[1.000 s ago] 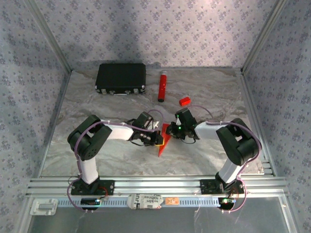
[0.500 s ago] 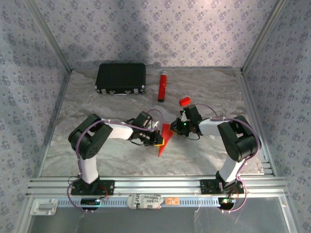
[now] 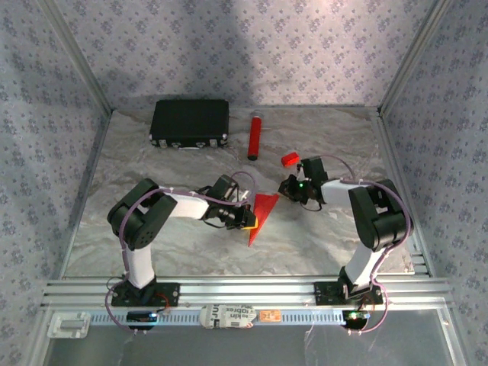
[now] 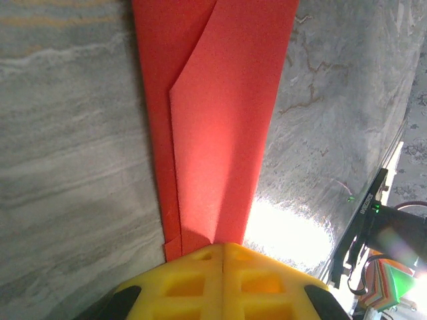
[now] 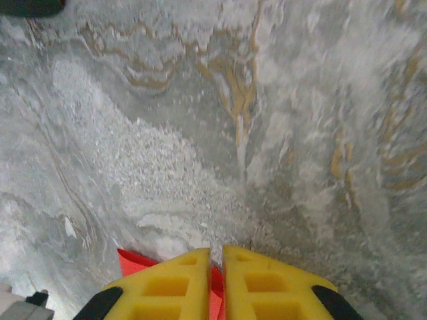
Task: Fold a paper plane with a square sheet of paper (pick it up from the middle)
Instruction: Fold the wing for the fifth time at the center of the table.
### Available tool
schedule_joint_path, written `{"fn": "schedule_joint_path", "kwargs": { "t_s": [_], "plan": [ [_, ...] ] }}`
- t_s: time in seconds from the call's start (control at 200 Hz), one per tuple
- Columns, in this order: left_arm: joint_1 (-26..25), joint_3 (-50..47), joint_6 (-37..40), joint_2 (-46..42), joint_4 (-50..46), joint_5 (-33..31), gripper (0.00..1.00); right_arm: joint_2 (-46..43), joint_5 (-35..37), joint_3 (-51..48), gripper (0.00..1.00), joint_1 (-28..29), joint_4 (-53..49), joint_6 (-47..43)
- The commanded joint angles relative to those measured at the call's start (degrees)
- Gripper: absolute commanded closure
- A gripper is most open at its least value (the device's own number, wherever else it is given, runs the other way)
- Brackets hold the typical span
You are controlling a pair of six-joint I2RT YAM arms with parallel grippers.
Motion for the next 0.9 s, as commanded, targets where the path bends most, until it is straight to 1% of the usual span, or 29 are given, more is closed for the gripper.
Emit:
{"fn": "schedule_joint_path", "kwargs": {
  "t_s": [0.0, 0.155, 0.265, 0.375, 0.515, 0.605, 0.725, 0.894],
  "plan": [
    [-0.54, -3.61, 1.06, 4.55, -8.63, -4.7, 1.0, -2.56, 1.9, 1.5, 0.86, -0.13, -3.62, -1.25],
    [-0.6, -3.59, 0.84, 4.4, -8.46, -4.68, 1.0, -7.41, 2.33, 0.54, 0.85, 2.07, -4.65, -1.33],
    [-0.58, -3.34, 0.63, 4.47, -8.33, -4.66, 1.0, -8.4, 1.42, -0.63, 0.85, 5.4, -4.74, -0.91],
    [-0.58, -3.16, 0.36, 4.29, -8.13, -4.67, 1.0, -9.62, 0.62, -3.5, 0.86, 9.13, -2.05, 1.15],
    [-0.57, -3.14, 0.09, 4.26, -7.84, -4.61, 1.0, -11.62, 2.69, -7.0, 0.91, 14.54, 0.0, 4.02],
    [-0.47, -2.99, 0.04, 4.46, -7.62, -4.55, 1.0, -11.86, 3.59, -9.32, 0.95, 17.25, 1.83, 6.29],
    [-0.52, -2.99, -0.01, 4.71, -7.53, -4.53, 1.0, -10.73, 3.68, -12.52, 0.97, 20.02, 7.29, 9.44],
    [-0.37, -3.08, 0.0, 4.58, -7.36, -4.3, 1.0, -8.71, 5.58, -15.38, 0.98, 21.12, 8.22, 11.31]
  ]
}}
